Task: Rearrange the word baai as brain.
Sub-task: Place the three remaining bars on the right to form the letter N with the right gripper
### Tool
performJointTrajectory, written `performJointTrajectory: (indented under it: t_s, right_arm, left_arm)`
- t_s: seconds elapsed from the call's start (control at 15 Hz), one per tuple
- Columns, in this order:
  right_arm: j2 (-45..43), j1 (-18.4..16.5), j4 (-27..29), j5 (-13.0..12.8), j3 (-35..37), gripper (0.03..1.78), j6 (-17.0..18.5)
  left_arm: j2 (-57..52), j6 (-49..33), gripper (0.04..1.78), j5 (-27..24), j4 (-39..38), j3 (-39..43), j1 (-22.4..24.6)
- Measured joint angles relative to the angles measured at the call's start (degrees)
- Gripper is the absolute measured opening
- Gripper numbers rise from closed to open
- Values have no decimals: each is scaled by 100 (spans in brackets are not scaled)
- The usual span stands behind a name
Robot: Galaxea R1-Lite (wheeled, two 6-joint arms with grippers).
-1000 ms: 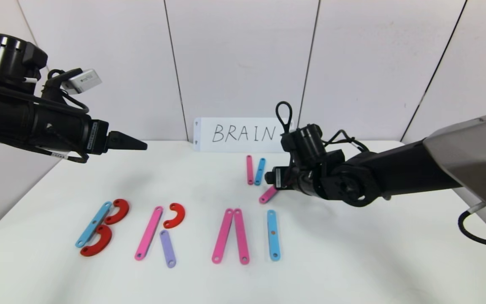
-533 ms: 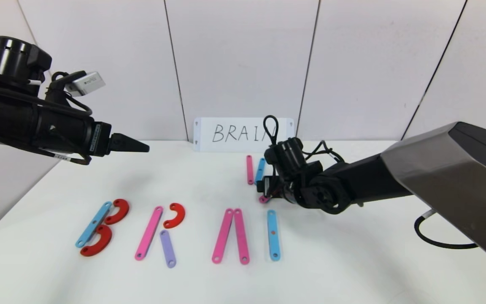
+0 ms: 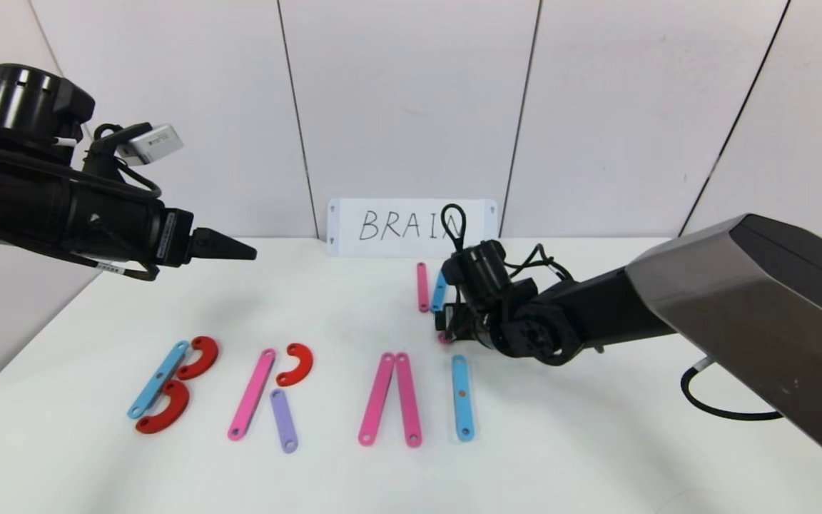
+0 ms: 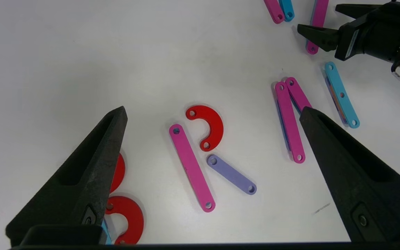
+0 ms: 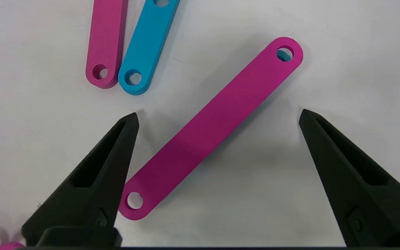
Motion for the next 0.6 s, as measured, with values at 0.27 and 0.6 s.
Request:
performJointTrajectory:
  t_s: [0.27,0.6]
  right_arm:
    - [0,6,0,1,9,102,33]
    - [10,9,-2,10,2,31,96]
  left_arm:
    - [21,0,174,2,0,0,-11]
    - [23,0,174,-7,0,0,-11]
